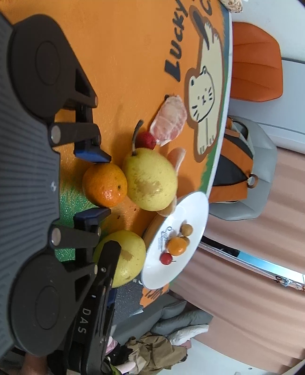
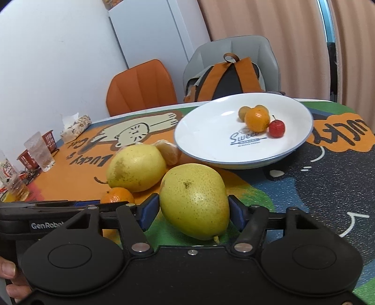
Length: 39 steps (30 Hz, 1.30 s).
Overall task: Organize fruits
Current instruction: 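Grasp the green pear with the right tool while the left tool grasps the mandarin, then carry the green pear and mandarin onto the white plate and open both tools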
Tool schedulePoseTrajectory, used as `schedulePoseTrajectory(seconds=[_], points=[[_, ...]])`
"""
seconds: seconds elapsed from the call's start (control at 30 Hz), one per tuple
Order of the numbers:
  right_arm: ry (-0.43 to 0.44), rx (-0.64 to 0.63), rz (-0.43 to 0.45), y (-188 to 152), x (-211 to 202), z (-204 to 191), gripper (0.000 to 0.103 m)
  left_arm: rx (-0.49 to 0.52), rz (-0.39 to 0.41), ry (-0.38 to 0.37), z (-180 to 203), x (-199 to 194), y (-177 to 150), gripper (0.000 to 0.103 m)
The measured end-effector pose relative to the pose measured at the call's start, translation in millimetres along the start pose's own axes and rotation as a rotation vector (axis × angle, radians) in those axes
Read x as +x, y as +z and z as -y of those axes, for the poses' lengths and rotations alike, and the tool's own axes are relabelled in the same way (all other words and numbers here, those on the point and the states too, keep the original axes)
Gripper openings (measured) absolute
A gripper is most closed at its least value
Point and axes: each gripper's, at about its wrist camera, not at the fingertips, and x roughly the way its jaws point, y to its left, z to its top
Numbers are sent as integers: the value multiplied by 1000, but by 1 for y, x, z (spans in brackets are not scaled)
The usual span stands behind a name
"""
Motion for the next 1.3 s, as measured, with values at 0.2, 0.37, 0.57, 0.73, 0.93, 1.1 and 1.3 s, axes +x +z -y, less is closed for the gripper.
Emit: schedulePoseTrajectory(seconds=[0.2,0.37,0.57,0.73,0.93,1.1,1.3], points=[[2,5,25,7,-5,-9,62,-18,30,-5,-11,-18,6,40],[-6,5,53,19,-11,-16,62,-34,53,-6,-22,-30,9,40],[-26,-13,96,41,-19,-19,62,-45,80,2,-32,-41,12,40],[-22,12,132,51,-24,-12,62,-56,95,33,-39,-48,19,40],[-44,3,139,57,-24,-5,62,-66,138,58,-46,-57,32,40],[-57,12,144,60,-21,1,62,-71,155,74,-50,-55,43,40],[-77,32,147,56,-14,13,62,-57,157,81,-45,-50,49,40]])
